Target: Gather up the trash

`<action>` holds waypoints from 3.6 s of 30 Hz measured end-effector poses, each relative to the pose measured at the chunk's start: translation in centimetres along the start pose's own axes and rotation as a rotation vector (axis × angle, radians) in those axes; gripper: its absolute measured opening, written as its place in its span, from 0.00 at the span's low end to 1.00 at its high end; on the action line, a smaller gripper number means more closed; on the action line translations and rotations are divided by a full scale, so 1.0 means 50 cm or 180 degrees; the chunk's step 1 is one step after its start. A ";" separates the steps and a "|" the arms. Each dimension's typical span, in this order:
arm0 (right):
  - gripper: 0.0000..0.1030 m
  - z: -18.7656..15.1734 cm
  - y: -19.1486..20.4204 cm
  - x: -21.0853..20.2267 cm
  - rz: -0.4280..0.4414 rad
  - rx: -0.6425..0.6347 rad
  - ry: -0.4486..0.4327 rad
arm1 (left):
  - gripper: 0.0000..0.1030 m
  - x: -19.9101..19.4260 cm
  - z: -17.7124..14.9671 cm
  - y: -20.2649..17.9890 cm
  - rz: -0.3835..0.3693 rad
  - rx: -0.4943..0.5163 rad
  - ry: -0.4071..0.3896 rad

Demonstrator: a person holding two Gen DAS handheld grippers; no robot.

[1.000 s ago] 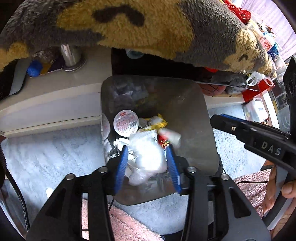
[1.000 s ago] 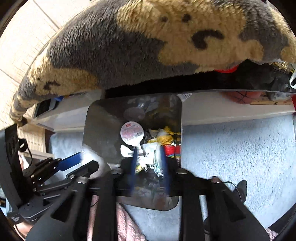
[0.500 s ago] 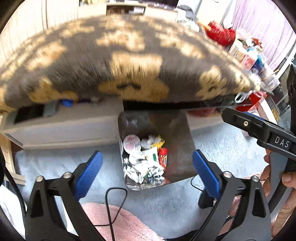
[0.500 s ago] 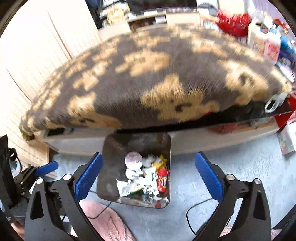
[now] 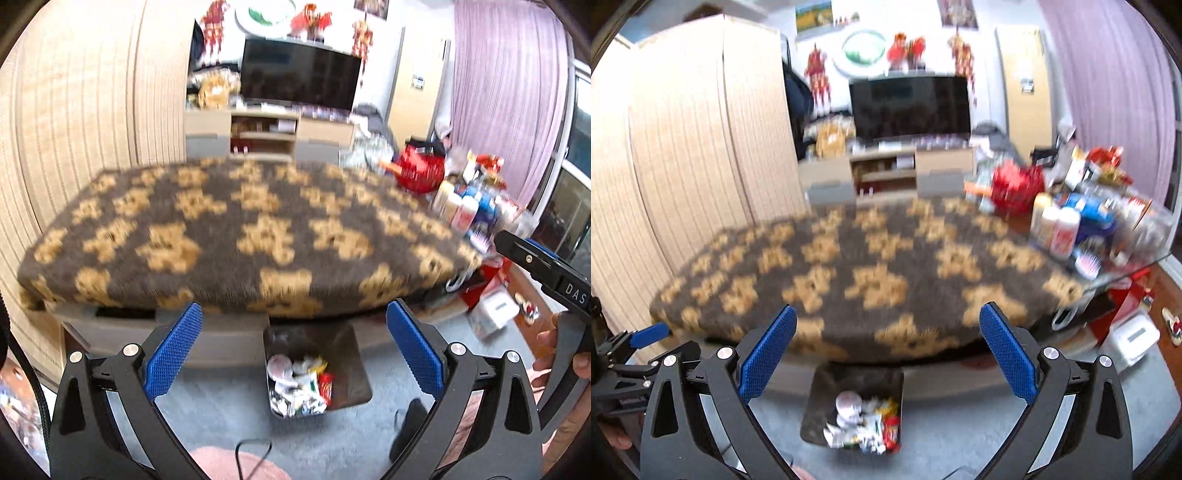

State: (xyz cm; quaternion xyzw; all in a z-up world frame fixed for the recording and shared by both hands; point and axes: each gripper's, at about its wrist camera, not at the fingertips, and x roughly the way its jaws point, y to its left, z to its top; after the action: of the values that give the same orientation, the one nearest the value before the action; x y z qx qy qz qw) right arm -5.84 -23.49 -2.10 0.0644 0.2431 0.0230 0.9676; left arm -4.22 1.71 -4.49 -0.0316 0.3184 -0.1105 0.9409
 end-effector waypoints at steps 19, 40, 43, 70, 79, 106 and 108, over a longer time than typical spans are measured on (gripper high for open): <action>0.97 0.054 0.016 -0.190 -0.0379 -0.0193 -0.0803 | 0.92 -0.208 0.064 -0.050 0.0339 0.0146 -0.0921; 0.97 0.051 0.014 -0.214 -0.0430 -0.0126 -0.0858 | 0.92 -0.250 0.067 -0.073 0.0343 0.0187 -0.1120; 0.97 0.051 0.017 -0.215 -0.0425 -0.0133 -0.0868 | 0.92 -0.254 0.065 -0.074 0.0330 0.0186 -0.1135; 0.97 0.049 0.031 -0.210 -0.0418 -0.0115 -0.0853 | 0.92 -0.257 0.062 -0.077 0.0283 0.0171 -0.1141; 0.97 0.047 0.026 -0.208 -0.0407 -0.0097 -0.0839 | 0.92 -0.258 0.062 -0.079 0.0269 0.0179 -0.1127; 0.97 0.047 0.024 -0.206 -0.0389 -0.0077 -0.0808 | 0.92 -0.259 0.062 -0.074 0.0268 0.0149 -0.1137; 0.97 0.046 0.026 -0.206 -0.0390 -0.0065 -0.0812 | 0.92 -0.258 0.063 -0.075 0.0270 0.0150 -0.1138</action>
State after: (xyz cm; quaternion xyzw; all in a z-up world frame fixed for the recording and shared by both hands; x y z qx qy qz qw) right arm -13.85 -23.25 4.89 0.0421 0.1214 -0.0420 0.9908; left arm -12.98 0.98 6.12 -0.0152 0.1445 -0.0708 0.9868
